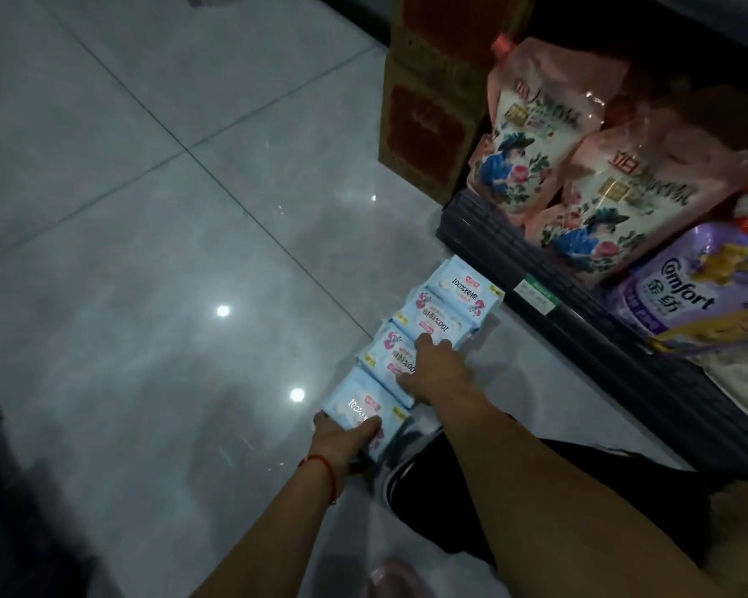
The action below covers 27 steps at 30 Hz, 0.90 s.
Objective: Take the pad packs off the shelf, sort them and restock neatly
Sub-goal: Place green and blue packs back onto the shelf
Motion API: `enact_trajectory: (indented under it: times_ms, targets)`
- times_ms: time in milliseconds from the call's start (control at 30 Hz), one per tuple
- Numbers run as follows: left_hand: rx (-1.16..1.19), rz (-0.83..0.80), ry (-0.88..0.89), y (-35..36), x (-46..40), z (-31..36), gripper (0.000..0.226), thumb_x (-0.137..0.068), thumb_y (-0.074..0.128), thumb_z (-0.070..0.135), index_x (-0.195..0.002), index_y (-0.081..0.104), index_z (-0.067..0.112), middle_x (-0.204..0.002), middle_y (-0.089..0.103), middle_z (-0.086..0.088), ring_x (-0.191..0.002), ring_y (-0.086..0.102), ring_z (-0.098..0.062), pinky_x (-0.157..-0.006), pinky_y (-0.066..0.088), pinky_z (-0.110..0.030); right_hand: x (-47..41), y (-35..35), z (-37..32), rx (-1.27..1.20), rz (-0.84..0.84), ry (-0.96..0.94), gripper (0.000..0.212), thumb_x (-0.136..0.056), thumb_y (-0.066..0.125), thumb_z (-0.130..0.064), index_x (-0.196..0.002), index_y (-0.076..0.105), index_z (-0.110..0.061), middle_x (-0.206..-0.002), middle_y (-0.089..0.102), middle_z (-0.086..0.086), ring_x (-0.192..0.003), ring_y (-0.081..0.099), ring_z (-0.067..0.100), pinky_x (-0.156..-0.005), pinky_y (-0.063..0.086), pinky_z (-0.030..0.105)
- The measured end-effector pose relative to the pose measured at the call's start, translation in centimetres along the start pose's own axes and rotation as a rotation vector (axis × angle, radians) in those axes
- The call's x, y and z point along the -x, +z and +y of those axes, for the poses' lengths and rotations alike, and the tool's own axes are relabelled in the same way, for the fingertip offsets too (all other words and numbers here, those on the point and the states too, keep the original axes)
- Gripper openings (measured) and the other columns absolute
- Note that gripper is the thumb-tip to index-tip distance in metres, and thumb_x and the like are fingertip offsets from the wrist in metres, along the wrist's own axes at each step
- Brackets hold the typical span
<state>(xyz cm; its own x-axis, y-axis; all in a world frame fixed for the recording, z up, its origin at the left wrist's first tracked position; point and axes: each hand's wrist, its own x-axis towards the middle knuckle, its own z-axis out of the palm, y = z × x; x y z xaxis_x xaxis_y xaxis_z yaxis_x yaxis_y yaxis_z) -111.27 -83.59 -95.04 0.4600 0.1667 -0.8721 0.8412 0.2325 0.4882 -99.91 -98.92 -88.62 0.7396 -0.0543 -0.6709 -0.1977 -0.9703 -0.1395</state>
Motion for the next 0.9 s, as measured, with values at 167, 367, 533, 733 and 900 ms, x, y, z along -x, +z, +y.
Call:
enact_trajectory:
  times_ms: [167, 367, 533, 733, 900]
  targets:
    - [0.147, -0.001, -0.015, 0.4, 2.1, 1.1, 0.084, -0.064, 0.095, 0.012, -0.135, 0.052, 0.01, -0.112, 0.073, -0.018, -0.087, 0.076, -0.034, -0.059, 0.061, -0.041, -0.4, 1.3, 0.1, -0.08, 0.076, 0.056, 0.079, -0.083, 0.083, -0.033, -0.141, 0.033, -0.012, -0.14, 0.038, 0.014, -0.13, 0.046, 0.033, -0.105, 0.048, 0.048]
    - [0.212, -0.047, -0.048, -1.1, 3.6, 1.8, 0.042, -0.08, 0.08, -0.002, -0.118, 0.065, 0.001, -0.105, 0.075, -0.021, -0.083, 0.074, -0.031, -0.052, 0.058, -0.034, -0.4, 1.3, 1.2, -0.074, 0.11, 0.018, 0.063, -0.084, 0.083, -0.032, -0.131, 0.047, -0.01, -0.134, 0.049, 0.013, -0.126, 0.05, 0.03, -0.102, 0.05, 0.042]
    - [0.263, -0.059, -0.019, -2.2, 3.7, 2.1, 0.035, -0.081, 0.078, -0.002, -0.113, 0.068, 0.005, -0.107, 0.075, -0.019, -0.095, 0.072, -0.036, -0.059, 0.06, -0.042, 0.0, 1.0, 1.4, -0.155, 0.081, 0.03, 0.056, -0.085, 0.083, -0.031, -0.127, 0.054, -0.008, -0.129, 0.059, 0.014, -0.122, 0.057, 0.028, -0.095, 0.052, 0.035]
    - [0.297, -0.072, 0.058, -3.7, 4.3, 1.7, 0.061, -0.074, 0.083, -0.003, -0.125, 0.057, 0.018, -0.116, 0.072, -0.02, -0.099, 0.072, -0.04, -0.071, 0.061, -0.056, 0.7, 0.2, 1.6, -0.351, 0.036, 0.068, 0.05, -0.086, 0.082, -0.021, -0.128, 0.058, -0.006, -0.132, 0.058, 0.017, -0.122, 0.06, 0.032, -0.097, 0.052, 0.037]
    - [0.332, -0.137, 0.107, -5.1, 5.5, 1.8, 0.061, -0.075, 0.082, 0.004, -0.13, 0.058, 0.016, -0.121, 0.069, -0.024, -0.105, 0.069, -0.047, -0.086, 0.053, -0.07, 0.6, 0.4, 1.6, -0.436, 0.002, 0.066, 0.045, -0.083, 0.085, -0.026, -0.119, 0.067, -0.004, -0.12, 0.069, 0.015, -0.111, 0.066, 0.029, -0.082, 0.053, 0.029]
